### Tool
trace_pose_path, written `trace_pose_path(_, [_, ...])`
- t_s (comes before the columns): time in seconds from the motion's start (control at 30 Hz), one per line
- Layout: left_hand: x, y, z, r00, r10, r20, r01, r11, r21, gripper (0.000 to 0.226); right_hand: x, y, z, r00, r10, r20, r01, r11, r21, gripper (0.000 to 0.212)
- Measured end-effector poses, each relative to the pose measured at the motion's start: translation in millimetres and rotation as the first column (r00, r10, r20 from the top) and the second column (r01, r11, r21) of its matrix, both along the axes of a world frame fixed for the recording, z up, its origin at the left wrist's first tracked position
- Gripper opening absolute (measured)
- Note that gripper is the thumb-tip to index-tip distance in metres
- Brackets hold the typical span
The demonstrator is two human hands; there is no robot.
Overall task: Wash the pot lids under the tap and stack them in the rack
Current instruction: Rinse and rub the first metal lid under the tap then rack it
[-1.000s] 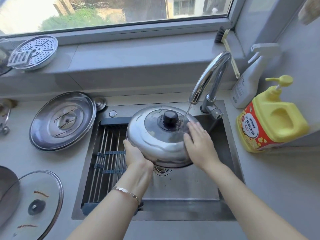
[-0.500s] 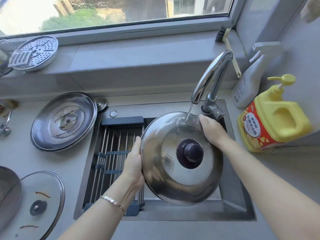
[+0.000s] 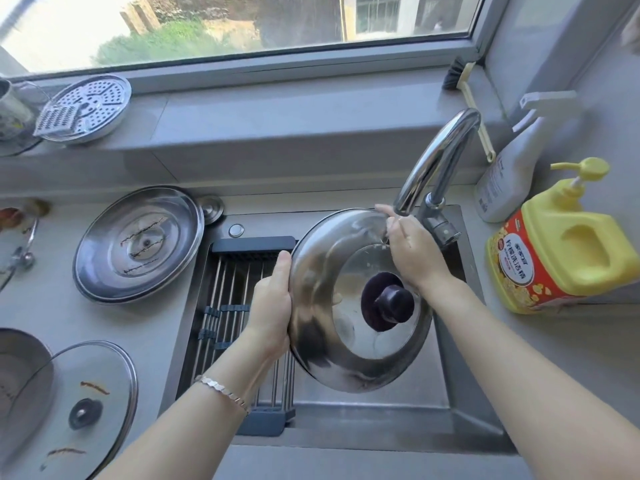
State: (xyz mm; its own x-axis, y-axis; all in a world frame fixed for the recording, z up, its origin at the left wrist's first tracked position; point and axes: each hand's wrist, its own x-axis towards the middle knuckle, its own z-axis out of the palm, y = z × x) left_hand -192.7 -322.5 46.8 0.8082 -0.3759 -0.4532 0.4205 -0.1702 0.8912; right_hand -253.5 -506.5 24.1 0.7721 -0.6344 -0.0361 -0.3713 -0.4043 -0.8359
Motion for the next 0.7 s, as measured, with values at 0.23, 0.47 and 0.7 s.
trace_pose_path(0.23, [-13.1,-17.5,-1.1,0.999,-0.021,-0.048,0.027,0.992,0.123,0.042,23.4,63.8,3.8,0.871,0.49,0.033,-0.342,0.654,-0.675,0.04])
trace_pose_path(0.47, [-6.1,-6.0,-3.6,1.0,-0.005,-0.023,0.007,0.994,0.107,0.058,6.0,5.1,-9.1,0.99,-0.063,-0.126,0.061,0.998,-0.025,0.04])
trace_pose_path(0.7, [0.1,-9.0,-2.8,0.99,0.113,-0.084,-0.102,0.986,0.13,0.06,-24.7,4.8,-6.6,0.911,0.359,-0.204,-0.391,0.909,-0.145,0.047])
